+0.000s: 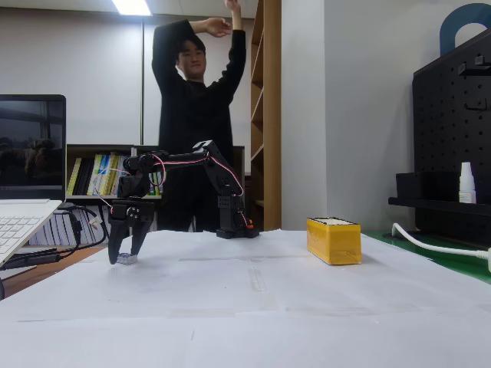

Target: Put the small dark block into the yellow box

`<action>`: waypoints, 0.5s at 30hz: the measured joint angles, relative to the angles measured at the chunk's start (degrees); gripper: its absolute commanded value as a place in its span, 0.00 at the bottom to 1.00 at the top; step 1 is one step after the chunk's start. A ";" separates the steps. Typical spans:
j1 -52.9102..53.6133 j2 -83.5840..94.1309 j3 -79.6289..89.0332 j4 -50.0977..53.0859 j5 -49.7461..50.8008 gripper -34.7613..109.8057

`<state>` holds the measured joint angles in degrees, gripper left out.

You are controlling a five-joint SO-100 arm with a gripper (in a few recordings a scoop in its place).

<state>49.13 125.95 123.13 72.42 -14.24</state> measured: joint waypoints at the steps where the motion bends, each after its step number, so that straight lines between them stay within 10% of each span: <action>1: 0.18 0.00 0.00 -0.18 0.00 0.32; 15: 1.05 -0.44 -1.05 -3.52 2.02 0.24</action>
<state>50.19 125.51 122.08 68.91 -12.22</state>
